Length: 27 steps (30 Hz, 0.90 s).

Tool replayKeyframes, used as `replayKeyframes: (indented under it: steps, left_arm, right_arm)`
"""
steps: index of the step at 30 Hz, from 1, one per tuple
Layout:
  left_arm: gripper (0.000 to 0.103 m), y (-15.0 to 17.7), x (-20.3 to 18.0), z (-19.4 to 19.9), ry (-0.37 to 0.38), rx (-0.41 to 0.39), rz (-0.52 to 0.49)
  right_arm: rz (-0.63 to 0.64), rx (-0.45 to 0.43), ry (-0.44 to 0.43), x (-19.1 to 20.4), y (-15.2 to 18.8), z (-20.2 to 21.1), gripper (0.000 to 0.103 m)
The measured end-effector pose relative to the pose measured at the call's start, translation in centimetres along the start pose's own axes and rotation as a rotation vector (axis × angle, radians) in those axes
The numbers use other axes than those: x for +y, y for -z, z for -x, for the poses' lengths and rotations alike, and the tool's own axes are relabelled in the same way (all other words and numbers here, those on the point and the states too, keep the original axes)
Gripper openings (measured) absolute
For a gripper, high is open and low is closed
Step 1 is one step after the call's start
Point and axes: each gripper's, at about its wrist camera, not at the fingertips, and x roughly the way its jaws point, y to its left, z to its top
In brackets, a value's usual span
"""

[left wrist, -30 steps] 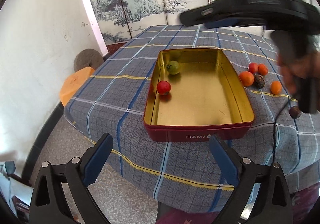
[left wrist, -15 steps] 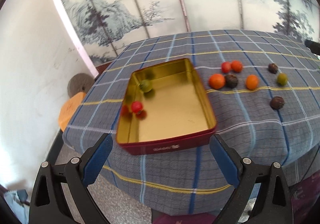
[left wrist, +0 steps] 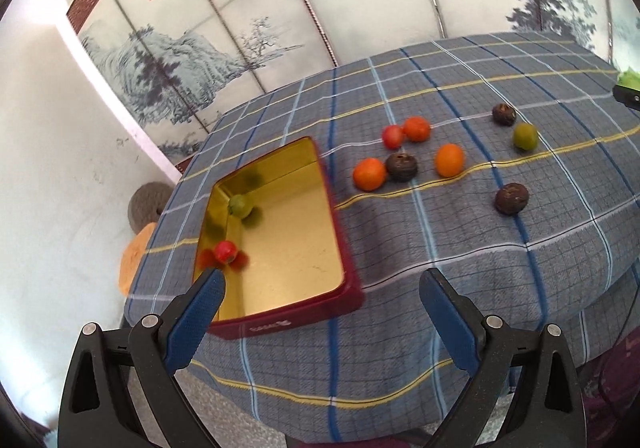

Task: Organize fruits
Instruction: 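Withdraw both grippers from the tray and move the left gripper toward the brown fruit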

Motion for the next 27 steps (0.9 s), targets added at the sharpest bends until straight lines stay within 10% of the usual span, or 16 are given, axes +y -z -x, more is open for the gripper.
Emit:
replayKeyframes:
  steps: [14, 27]
  left_arm:
    - [0.097, -2.8, -6.2, -2.2, 0.096, 0.065, -0.095]
    - [0.078, -5.2, -10.3, -7.2, 0.425, 0.126, -0.021]
  right_arm:
    - [-0.186, 0.138, 0.108, -5.5, 0.4, -5.1, 0.103]
    - [-0.178, 0.13, 0.065, -5.2, 0.0, -6.3, 0.103]
